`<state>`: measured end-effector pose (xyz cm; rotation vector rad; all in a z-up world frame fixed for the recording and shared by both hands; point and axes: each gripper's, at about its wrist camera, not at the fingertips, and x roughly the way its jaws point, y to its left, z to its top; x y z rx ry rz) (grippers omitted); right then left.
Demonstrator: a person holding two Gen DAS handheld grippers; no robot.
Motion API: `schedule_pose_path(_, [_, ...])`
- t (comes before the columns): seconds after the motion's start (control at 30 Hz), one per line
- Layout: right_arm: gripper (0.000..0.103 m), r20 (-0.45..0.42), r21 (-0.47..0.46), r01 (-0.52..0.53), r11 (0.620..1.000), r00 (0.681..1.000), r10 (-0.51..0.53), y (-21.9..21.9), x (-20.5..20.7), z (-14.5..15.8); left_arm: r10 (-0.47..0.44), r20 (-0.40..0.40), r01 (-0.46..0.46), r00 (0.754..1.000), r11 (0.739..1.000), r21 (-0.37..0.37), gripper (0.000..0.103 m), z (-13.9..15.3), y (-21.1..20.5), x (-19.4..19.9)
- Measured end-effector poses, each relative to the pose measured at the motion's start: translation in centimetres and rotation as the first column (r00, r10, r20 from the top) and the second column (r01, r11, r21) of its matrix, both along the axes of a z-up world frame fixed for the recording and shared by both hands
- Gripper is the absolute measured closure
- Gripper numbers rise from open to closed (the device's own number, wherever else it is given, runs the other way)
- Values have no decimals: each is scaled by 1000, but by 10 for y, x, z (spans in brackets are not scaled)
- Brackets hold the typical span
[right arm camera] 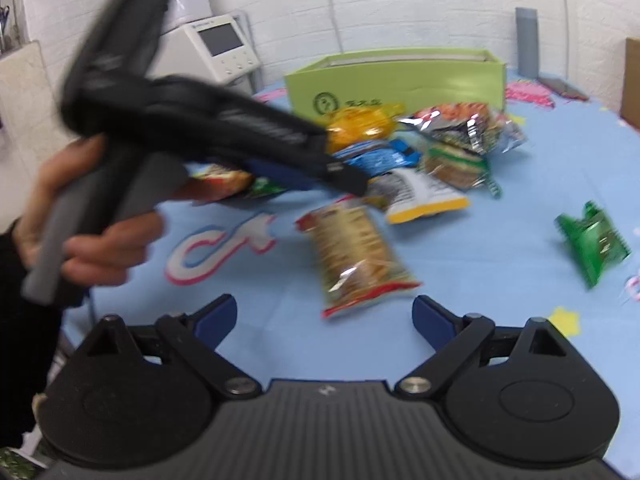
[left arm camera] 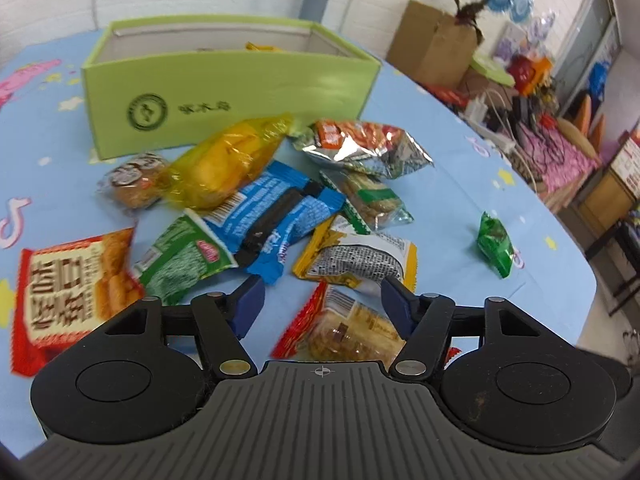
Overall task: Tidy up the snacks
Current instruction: 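Close the left tool on the cracker packet and lift it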
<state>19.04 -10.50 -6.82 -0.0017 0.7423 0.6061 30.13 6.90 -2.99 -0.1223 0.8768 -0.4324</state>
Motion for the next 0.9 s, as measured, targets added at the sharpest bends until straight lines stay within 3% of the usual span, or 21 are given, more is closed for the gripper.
schedule_pose_path(0.13, [9,23,-49,-49,998,998,50,20,3,-4,-22,-37,22,999,1000,-4,68,-10,-2,0])
schedule_pose_path(0.23, [9,32,-73,-52,996,998,55,19,16,-4,6,-26,-7,1000,1000,-17,67,-8,2,-15])
schedule_pose_path(0.33, [9,51,-113,-20,993,998,25,10,29,-6,-22,-66,16,998,996,-93,66,-11,2,-34])
schedule_pose_path(0.47, [10,31,-72,2,997,1000,0,-10,35,-4,7,-49,-11,999,997,-74,63,-10,-1,-45])
schedule_pose_path(0.57, [10,49,-62,29,998,998,-26,-19,25,0,79,-59,-84,995,992,-90,51,-9,9,-43])
schedule_pose_path(0.67, [10,57,-55,53,997,997,-50,-21,27,-1,89,-70,-96,994,989,-114,51,-12,11,-41])
schedule_pose_path(0.77, [14,67,-77,34,996,997,-29,-13,32,-10,81,-44,-85,996,993,-84,52,-12,5,-44])
schedule_pose_path(0.8, [18,92,-100,37,994,995,-28,-10,31,-12,83,-32,-85,996,994,-72,55,-13,3,-46])
schedule_pose_path(0.83, [27,112,-124,42,991,993,-29,-6,28,-12,78,-24,-80,997,994,-69,68,-14,0,-47])
schedule_pose_path(0.87, [28,114,-113,45,993,993,-32,-5,28,-11,67,-29,-70,997,993,-100,78,-14,0,-48])
schedule_pose_path(0.9, [28,108,-104,55,993,993,-43,-5,29,-10,65,-54,-72,996,989,-132,78,-16,-1,-47])
